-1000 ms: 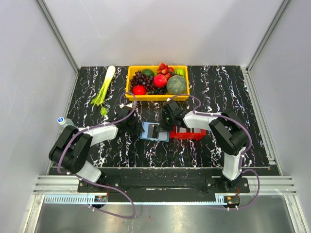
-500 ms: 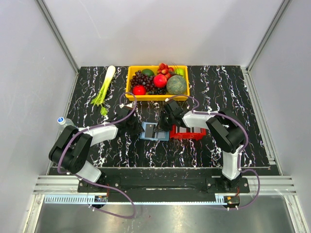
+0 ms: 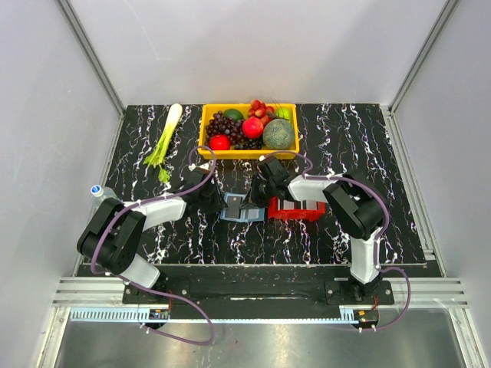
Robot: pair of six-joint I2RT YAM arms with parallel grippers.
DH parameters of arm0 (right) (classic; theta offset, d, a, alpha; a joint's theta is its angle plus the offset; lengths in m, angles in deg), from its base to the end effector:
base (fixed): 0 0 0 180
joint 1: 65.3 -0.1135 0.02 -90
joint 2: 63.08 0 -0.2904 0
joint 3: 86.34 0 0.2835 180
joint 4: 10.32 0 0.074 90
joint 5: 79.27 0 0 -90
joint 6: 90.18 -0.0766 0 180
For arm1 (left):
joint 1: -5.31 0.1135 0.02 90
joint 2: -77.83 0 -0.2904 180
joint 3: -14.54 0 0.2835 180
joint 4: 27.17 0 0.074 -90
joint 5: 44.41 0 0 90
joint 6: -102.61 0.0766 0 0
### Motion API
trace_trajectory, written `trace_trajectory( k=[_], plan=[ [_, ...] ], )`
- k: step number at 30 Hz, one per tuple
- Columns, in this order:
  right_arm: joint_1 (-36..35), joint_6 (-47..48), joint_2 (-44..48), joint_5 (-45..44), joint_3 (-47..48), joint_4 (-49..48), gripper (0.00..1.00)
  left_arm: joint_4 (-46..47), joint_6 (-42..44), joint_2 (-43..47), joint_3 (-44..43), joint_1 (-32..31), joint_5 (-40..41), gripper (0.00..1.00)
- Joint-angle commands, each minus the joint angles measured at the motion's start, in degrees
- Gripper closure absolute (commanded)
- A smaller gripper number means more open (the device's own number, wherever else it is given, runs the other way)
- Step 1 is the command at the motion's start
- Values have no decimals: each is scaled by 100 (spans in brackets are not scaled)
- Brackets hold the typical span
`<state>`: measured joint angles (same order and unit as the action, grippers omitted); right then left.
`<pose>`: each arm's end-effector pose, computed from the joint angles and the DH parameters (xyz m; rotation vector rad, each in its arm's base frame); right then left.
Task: Put the credit cards into the card holder
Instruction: Insert the credit card into the card holder, then pick up the credit card from the storage box.
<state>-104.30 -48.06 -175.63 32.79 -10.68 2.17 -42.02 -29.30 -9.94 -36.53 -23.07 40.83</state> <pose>0.3336 0.3071 0.1015 0.0147 2.6906 1.0628 0.2869 -0.1622 0.1165 -0.2661 2.5598 -0.6040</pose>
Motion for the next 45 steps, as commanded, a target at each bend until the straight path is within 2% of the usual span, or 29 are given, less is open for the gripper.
trace_trajectory(
  k=[1, 5, 10, 12, 16, 22, 26, 28, 31, 34, 40, 42, 45],
  plan=[
    [-257, -257, -100, 861, -33, -607, 100, -9, -63, -294, 237, -62, -210, 74],
    [-274, -275, -241, 888, 54, -590, 100, 26, -72, -320, 238, -62, -254, 74],
    [-257, -73, -75, 344, 28, -309, 96, -9, -80, -285, 238, -62, -245, 74],
    [-239, 67, 162, -60, -15, -98, 87, -53, -80, -241, 246, -62, -193, 75],
    [-99, 489, 655, -413, -60, 138, 76, -79, -81, -31, 273, -62, -149, 76],
    [156, 911, 1366, -624, 10, 298, 65, -229, -54, 181, 229, -62, -34, 74],
    [375, 1288, 1815, -1124, 247, 1139, 63, -203, -19, 365, 202, -62, -96, 69],
    [490, 1648, 2035, -1711, 388, 1771, 54, -211, 16, 532, 176, -62, -87, 69],
    [771, 2009, 2263, -2380, 336, 2572, 50, -500, 69, 646, 36, -62, 45, 68],
    [1069, 2089, 2448, -2593, 64, 2978, 48, -554, 130, 866, -96, -62, 36, 62],
    [1431, 2063, 2466, -2470, -279, 3154, 46, -660, 446, 1104, -614, -62, -8, 51],
    [1457, 1993, 2501, -2540, -358, 3172, 46, -528, 613, 1017, -833, -62, -262, 41],
    [1588, 2028, 2563, -2593, -525, 3190, 45, -554, 877, 639, -1386, -80, -631, 37]
  ],
)
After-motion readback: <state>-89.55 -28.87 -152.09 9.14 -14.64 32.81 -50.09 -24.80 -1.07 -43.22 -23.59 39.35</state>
